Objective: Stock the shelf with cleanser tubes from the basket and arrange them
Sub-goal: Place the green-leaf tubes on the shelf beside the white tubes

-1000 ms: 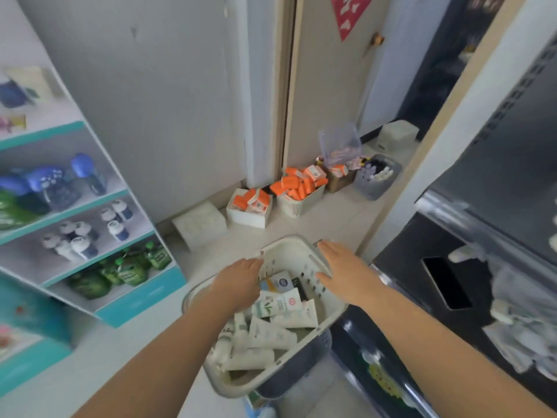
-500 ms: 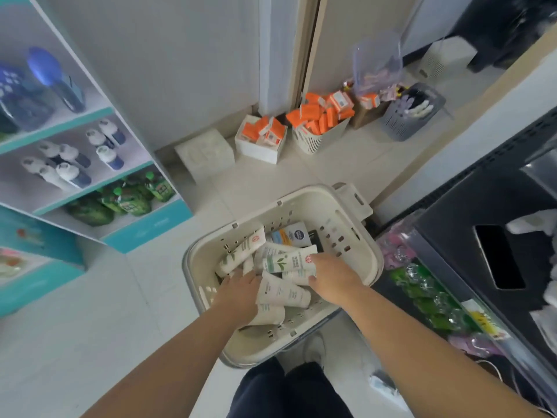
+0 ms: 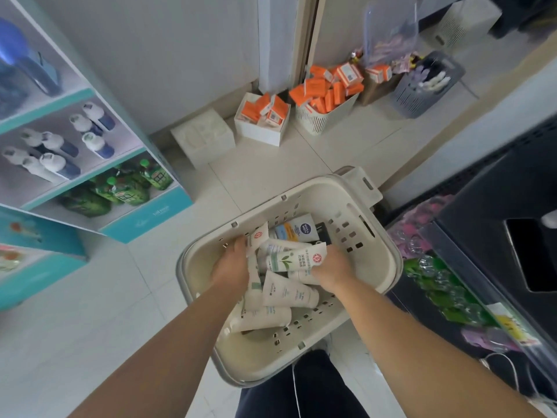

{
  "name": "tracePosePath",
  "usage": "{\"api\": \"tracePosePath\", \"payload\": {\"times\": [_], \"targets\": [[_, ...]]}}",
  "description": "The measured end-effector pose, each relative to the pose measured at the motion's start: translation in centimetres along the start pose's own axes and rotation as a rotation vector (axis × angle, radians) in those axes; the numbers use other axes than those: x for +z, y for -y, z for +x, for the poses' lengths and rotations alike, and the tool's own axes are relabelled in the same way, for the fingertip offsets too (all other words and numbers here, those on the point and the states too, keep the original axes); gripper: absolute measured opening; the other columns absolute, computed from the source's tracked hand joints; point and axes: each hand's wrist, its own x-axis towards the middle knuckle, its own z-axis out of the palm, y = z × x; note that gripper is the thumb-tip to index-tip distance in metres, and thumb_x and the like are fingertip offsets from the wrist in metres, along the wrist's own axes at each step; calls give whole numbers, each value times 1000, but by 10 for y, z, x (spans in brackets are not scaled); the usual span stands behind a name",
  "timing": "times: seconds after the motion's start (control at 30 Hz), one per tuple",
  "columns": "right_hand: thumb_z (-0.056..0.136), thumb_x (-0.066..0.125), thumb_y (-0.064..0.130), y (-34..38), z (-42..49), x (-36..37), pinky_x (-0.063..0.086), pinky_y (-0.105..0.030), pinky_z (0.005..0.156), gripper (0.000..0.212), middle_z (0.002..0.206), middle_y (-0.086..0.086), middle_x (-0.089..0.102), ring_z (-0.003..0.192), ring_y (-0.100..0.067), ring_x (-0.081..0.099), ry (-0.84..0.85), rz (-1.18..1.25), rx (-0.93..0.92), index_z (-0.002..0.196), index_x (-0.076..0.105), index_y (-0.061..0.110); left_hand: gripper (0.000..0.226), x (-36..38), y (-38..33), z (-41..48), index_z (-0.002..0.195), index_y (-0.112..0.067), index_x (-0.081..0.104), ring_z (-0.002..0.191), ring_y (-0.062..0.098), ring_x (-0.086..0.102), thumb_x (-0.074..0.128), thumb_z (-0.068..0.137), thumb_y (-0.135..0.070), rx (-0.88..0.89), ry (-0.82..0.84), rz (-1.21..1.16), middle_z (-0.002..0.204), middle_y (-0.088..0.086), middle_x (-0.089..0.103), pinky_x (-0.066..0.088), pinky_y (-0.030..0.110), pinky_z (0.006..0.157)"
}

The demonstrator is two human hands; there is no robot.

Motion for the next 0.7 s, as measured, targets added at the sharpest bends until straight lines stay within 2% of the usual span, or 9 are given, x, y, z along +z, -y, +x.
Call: {"api": "tracePosePath", "payload": {"times": [0.07,0.13,0.23,0.33,0.43,0.5,0.57,0.63,0.7], "targets": [[78,76,16,2,-3,-1,59,-37,77,34,108,-3,67,99,-21,66,-57,119,22,107,58,15,66,5,-2,5,150,-16,21,130,27,40,51,91,-7,43,-14,144,144,10,36,35,37,107],[83,73,19,3,-6,-4,59,-39,79,28,109,-3,66,100,-22,65,-92,212,17,103,54,19,65,10,-5,5,148,-15,23,130,29,34,56,92,-15,57,-30,250,144,11,31,30,38,109],[90,64,18,3,-8,-5,59,-36,78,17,108,0,63,98,-20,63,-98,290,-36,102,51,22,56,15,-5,4,139,-14,33,123,27,40,60,91,-26,82,-58,282,136,10,38,34,37,103],[94,59,14,6,-13,-8,55,-26,73,21,105,4,58,94,-14,58,-48,330,-84,113,52,18,47,16,-3,9,126,-13,39,114,26,52,64,90,-29,109,-47,239,125,7,53,38,34,94],[92,63,18,10,-17,-15,58,-31,76,20,105,8,63,98,-14,63,-14,415,-130,107,55,28,38,3,-7,10,119,-14,39,104,27,59,61,92,-31,160,-72,166,116,8,60,45,34,86],[89,65,23,14,-20,-24,60,-36,78,18,106,13,67,98,-12,65,5,436,-168,97,58,37,44,-6,-13,6,118,-14,38,98,26,62,58,92,-44,197,-95,80,110,7,60,52,37,79],[88,66,20,17,-25,-35,59,-36,79,18,104,12,69,99,-12,65,12,515,-183,93,62,37,52,-15,-23,1,115,-17,35,91,24,63,57,88,-55,161,-65,-104,104,2,59,54,40,73],[89,66,11,20,-33,-50,59,-31,78,17,101,5,70,99,-15,67,-2,681,-171,94,64,27,55,-22,-39,-4,113,-19,35,88,19,62,59,84,-60,93,42,-359,102,-1,59,55,42,75],[89,65,6,21,-42,-68,59,-28,73,13,97,0,72,97,-19,69,-23,823,-148,94,65,17,53,-30,-56,-7,115,-20,38,91,16,58,56,86,-60,3,177,-604,108,1,59,51,43,84]]}}
